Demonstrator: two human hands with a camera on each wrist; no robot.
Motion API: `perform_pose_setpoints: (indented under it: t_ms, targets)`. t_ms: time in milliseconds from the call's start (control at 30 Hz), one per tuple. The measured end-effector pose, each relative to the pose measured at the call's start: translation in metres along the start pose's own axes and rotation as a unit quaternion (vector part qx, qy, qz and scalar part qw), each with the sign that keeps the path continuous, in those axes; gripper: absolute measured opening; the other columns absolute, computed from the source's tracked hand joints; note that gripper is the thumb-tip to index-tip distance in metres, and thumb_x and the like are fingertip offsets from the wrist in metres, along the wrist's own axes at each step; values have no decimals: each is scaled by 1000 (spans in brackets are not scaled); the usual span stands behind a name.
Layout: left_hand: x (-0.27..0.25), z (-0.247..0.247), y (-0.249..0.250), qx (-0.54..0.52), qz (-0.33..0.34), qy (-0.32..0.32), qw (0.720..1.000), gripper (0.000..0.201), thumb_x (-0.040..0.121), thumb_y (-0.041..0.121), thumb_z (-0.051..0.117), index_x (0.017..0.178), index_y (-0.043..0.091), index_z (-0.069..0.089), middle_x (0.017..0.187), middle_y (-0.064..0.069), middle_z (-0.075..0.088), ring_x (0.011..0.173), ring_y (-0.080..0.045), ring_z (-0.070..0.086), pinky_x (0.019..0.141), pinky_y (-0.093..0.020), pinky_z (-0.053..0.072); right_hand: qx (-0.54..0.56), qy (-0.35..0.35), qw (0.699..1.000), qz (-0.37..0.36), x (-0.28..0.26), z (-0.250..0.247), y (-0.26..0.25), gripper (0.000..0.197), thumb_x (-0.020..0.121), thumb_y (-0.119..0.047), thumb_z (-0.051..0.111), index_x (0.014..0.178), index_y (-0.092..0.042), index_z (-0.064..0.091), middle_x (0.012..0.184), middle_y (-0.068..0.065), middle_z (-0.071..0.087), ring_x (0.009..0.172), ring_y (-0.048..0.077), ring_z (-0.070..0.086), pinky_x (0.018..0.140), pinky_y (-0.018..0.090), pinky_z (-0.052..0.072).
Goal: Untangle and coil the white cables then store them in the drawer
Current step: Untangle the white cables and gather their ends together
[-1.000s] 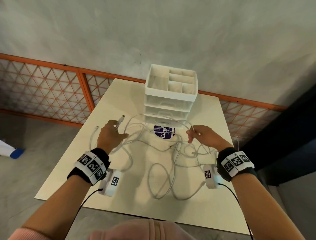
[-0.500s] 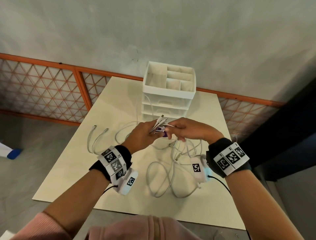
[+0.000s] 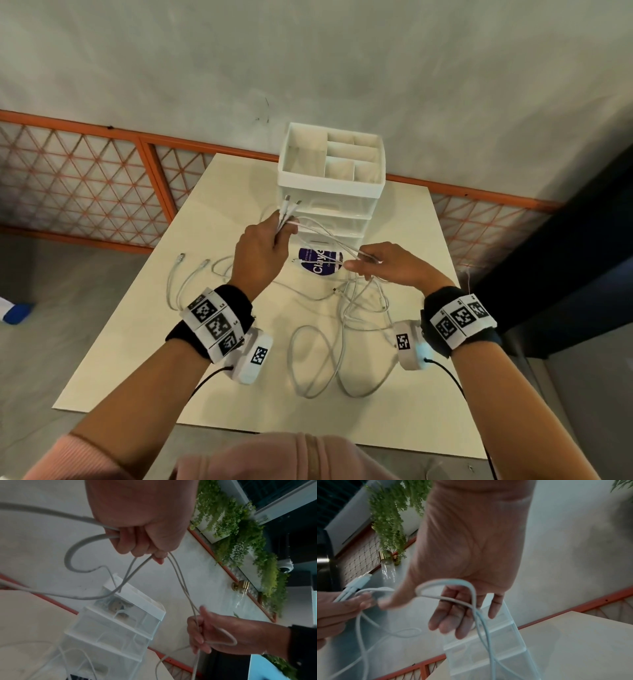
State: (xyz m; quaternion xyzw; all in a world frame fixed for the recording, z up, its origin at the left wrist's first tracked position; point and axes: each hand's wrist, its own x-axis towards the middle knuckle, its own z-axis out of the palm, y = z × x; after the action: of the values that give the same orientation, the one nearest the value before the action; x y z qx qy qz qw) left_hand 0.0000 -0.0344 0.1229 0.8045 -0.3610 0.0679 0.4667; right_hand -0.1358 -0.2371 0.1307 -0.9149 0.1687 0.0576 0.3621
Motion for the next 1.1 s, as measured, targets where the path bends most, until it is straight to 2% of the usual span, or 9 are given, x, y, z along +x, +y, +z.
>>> perform_pose_setpoints:
  t_ms: [167, 333, 467, 600, 733, 800, 933, 1033, 1100]
  targets:
    - [10, -12, -10, 9, -8, 62, 998, 36, 94, 33, 43, 95, 5, 65, 81, -23, 72, 68, -41, 65, 62, -44, 52, 77, 17, 996, 45, -3, -9, 14, 81, 87, -69, 12, 81, -10, 68, 74, -1, 68, 80, 15, 60, 80, 26, 40]
    - [20, -27, -11, 3, -33, 82, 996, 24, 97, 18, 48, 96, 1, 65, 85, -21, 72, 74, -41, 63, 61, -38, 43, 27, 37, 999, 27, -5, 9, 60, 38, 100, -32, 39, 70, -19, 58, 66, 1, 47, 68, 23, 43, 65, 31, 34]
    - [17, -15, -4, 13, -15, 44, 999, 30, 96, 29, 47, 80, 6, 57, 59, -15, 57, 57, -40, 55, 52, -33, 32, 22, 88, 994, 66, -5, 31, 92, 34, 99, -24, 45, 67, -28, 55, 73, 1, 56, 74, 24, 54, 71, 33, 40]
    - [15, -4, 1, 1, -2, 3, 1000, 41, 92, 41, 40, 83, 6, 60, 59, -17, 63, 58, -40, 60, 58, -48, 50, 52, 89, 994, 44, 4, 34, 72, 17, 98, -23, 47, 104, -19, 63, 108, -4, 65, 105, 19, 61, 89, 24, 45]
    - [15, 4, 16, -5, 15, -33, 999, 36, 94, 39, 42, 77, 10, 55, 56, -13, 62, 57, -37, 60, 57, -45, 50, 191, 33, 979, -55, 6, 24, 0, 62, 83, -50, 60, 139, -30, 41, 139, -10, 51, 128, 3, 46, 106, 25, 37]
    - [16, 5, 25, -21, 20, -38, 999, 29, 96, 31, 46, 74, 14, 53, 53, -4, 55, 56, -33, 56, 56, -36, 43, 201, -18, 976, -77, 15, 32, -25, 67, 75, -41, 75, 135, -30, 46, 135, -9, 55, 123, 2, 52, 103, 24, 43]
    - [17, 0, 30, -33, 32, 7, 999, 28, 98, 21, 45, 84, 8, 64, 52, 2, 48, 47, -9, 50, 50, -17, 29, 147, -59, 985, -72, 30, 59, -23, 5, 90, -18, 61, 92, -15, 65, 79, 0, 70, 81, 19, 68, 84, 30, 51]
    - [22, -11, 19, -20, 23, 41, 999, 33, 98, 26, 42, 84, 5, 63, 49, 5, 39, 44, -13, 41, 49, -25, 28, 104, -55, 993, -17, 28, 61, 10, 17, 96, -16, 52, 87, -9, 65, 62, -11, 63, 60, 8, 59, 63, 15, 45]
    - [23, -16, 6, -4, 7, 61, 998, 40, 96, 32, 40, 86, 0, 63, 51, 2, 38, 49, -25, 38, 51, -34, 27, 97, -49, 994, 11, 24, 58, 36, 22, 94, -24, 56, 81, -9, 65, 68, 0, 66, 53, 2, 57, 60, 12, 43]
